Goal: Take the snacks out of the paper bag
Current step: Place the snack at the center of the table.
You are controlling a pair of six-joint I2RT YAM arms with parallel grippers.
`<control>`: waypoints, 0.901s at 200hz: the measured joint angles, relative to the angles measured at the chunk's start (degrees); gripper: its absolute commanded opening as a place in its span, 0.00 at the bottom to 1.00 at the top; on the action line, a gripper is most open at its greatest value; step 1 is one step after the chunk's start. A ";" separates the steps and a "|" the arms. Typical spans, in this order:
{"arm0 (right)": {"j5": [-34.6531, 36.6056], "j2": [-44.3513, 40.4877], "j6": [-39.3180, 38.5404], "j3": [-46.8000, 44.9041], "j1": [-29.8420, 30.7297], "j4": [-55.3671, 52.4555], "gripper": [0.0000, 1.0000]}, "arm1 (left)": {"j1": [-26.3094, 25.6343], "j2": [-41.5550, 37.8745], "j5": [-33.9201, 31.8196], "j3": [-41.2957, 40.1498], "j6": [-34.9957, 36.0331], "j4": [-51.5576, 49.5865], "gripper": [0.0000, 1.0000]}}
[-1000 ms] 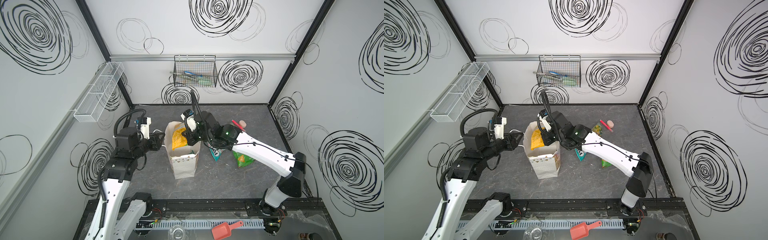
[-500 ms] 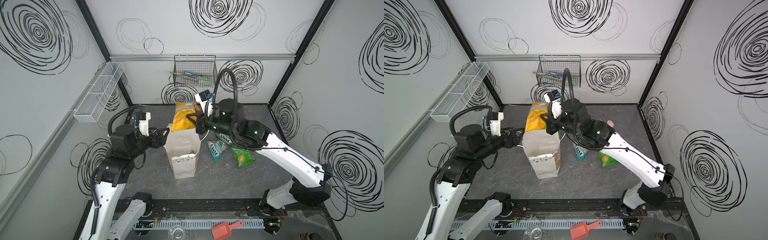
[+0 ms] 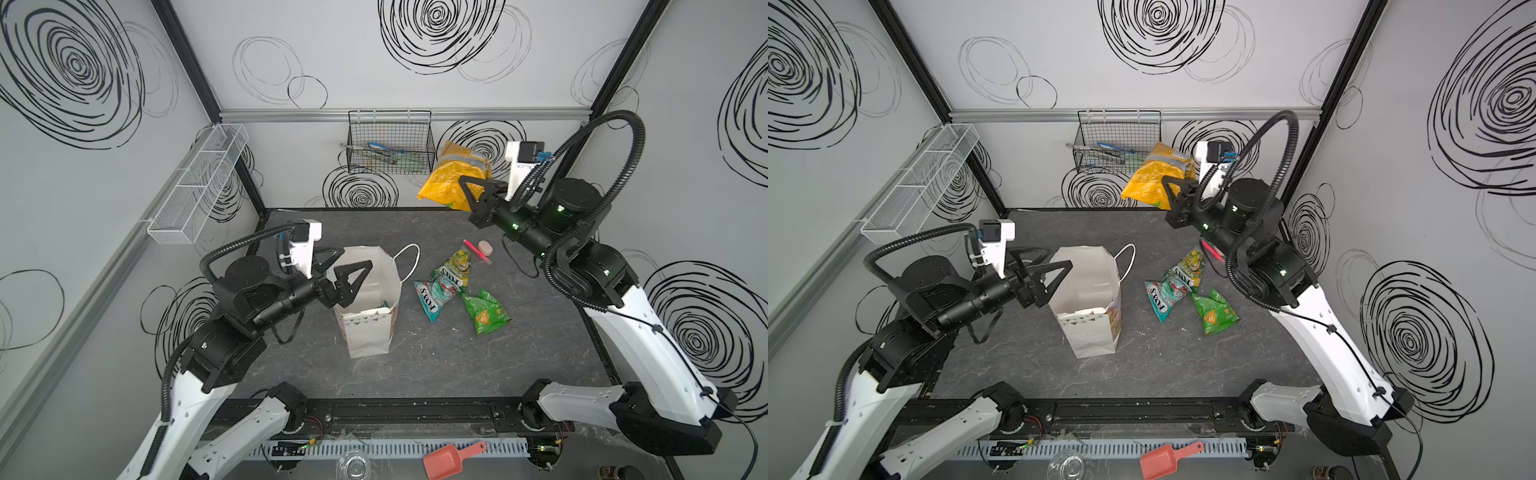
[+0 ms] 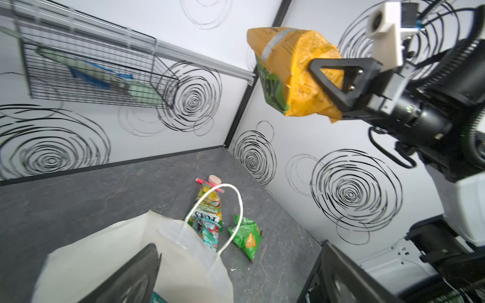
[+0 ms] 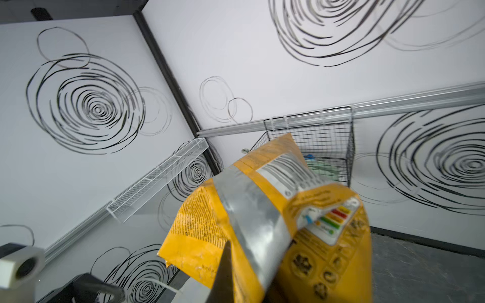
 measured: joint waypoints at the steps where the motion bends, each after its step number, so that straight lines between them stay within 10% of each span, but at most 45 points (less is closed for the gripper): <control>1: -0.07 -0.22 0.15 -0.26 -0.44 0.00 0.00 | -0.50 0.11 -0.15 0.02 0.02 0.09 0.99; 87: -11.32 -11.65 11.50 -27.52 -19.78 0.44 0.00 | -34.58 12.74 -13.25 6.43 11.45 0.63 0.96; 180: -19.30 -12.13 16.48 -58.84 -20.33 7.23 0.00 | -43.58 22.05 -20.92 11.04 19.43 -5.99 0.96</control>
